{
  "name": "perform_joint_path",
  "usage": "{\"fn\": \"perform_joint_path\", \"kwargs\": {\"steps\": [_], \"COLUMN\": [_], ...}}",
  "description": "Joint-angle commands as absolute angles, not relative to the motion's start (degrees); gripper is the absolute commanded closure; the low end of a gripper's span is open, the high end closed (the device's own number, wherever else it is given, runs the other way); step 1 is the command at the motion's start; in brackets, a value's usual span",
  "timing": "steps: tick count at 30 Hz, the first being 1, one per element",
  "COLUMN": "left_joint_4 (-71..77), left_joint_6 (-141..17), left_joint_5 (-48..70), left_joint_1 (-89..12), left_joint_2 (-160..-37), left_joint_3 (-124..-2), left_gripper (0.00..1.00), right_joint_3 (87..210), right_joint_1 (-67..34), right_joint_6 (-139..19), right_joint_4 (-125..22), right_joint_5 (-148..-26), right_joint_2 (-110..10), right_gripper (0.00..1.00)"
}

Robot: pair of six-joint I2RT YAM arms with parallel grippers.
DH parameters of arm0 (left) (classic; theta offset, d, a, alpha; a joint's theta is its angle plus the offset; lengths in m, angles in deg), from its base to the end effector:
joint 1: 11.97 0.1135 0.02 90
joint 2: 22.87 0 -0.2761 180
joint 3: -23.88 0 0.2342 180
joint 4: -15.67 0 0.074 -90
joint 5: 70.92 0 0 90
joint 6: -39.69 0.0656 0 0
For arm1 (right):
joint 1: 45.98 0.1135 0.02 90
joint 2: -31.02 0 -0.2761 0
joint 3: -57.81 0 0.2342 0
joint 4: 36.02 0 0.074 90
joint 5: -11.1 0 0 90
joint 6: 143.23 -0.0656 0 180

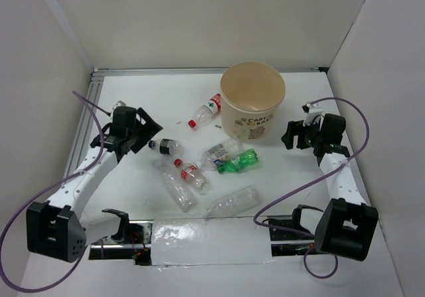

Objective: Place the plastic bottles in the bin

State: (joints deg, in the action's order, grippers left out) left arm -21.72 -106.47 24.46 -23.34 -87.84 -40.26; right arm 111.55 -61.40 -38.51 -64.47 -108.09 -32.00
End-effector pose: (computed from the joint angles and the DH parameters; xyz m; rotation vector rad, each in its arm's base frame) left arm 0.2432 -0.0426 0.2741 -0.9200 2.0957 -0.5279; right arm 0.2299 -0.0302 0.2415 -0.2589 2.1302 0.2637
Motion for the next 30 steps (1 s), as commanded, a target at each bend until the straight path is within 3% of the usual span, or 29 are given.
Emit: {"fn": "perform_joint_path", "kwargs": {"steps": [1, 8, 16, 20, 21, 25, 30], "left_joint_4": [-24.57, -33.97, -32.57, -31.43, -31.43, -30.81, -26.17], "left_joint_6": [-119.46, -125.28, -127.21, -125.64, -125.02, -119.93, -104.13], "left_joint_5": [26.9, 27.68, 27.78, 28.3, 28.31, 31.36, 33.15], "left_joint_1": [-24.27, -26.29, -29.19, -29.9, -29.9, -31.56, -38.06], "left_joint_2": [-92.2, -107.58, -120.5, -122.01, -122.01, -114.57, -104.27], "left_joint_3": [-43.78, -51.87, -56.7, -56.71, -56.7, -58.1, -66.53], "left_gripper": [0.0, 0.0, 0.02, 0.38, 0.55, 0.88, 0.92], "right_joint_3": [112.47, 112.47, 113.52, 116.15, 116.77, 118.1, 119.24], "right_joint_1": [-61.8, -62.33, -62.33, -61.63, -61.63, -57.59, -48.39], "right_joint_6": [-37.68, -36.62, -31.81, -14.87, -10.48, 15.67, 28.67], "right_joint_4": [-65.45, -66.51, -69.31, -80.98, -84.06, -100.9, -110.62], "right_joint_5": [-110.98, -110.98, -115.97, -127.65, -131.68, -137.78, -138.93], "right_joint_2": [-32.7, -32.7, -32.7, -34.45, -34.46, -34.46, -30.42], "right_gripper": [0.13, 0.11, 0.1, 0.14, 0.16, 0.19, 0.21]}}
